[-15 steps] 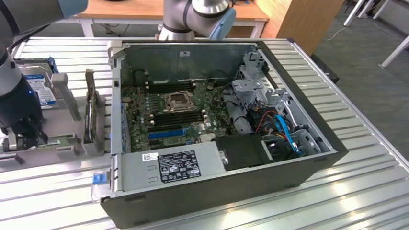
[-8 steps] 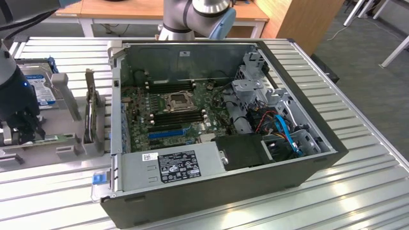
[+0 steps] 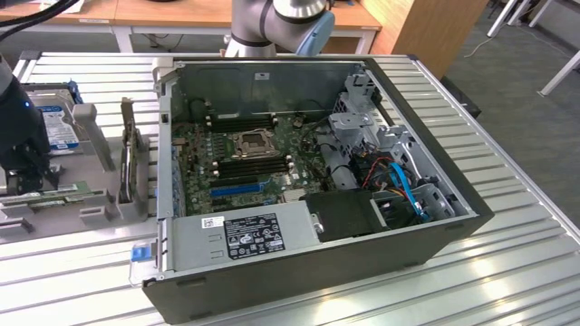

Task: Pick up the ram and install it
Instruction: 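Pick up the ram and move it above insertion slot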

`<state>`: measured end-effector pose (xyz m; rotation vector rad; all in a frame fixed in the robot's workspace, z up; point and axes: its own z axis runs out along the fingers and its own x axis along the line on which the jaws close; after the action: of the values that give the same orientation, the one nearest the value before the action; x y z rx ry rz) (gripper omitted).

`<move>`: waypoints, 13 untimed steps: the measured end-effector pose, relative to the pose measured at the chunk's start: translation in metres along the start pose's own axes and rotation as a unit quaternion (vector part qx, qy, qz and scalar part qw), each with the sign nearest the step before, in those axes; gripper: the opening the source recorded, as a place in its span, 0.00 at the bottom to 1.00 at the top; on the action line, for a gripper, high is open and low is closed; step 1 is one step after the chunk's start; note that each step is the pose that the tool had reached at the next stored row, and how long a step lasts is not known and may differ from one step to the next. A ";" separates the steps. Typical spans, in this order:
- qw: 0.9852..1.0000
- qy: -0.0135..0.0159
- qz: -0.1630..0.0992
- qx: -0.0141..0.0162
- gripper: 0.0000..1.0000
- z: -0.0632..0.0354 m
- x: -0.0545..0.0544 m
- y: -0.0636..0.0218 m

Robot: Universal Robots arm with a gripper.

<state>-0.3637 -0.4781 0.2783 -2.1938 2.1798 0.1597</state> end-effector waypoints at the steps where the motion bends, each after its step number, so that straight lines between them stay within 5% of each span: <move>1: 1.000 0.000 0.000 0.000 0.11 -0.0020 0.000 0.0001; 13: 1.000 0.000 0.000 0.000 0.11 -0.0263 -0.003 0.0008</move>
<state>-0.3634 -0.4781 0.3048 -2.1938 2.1800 0.1597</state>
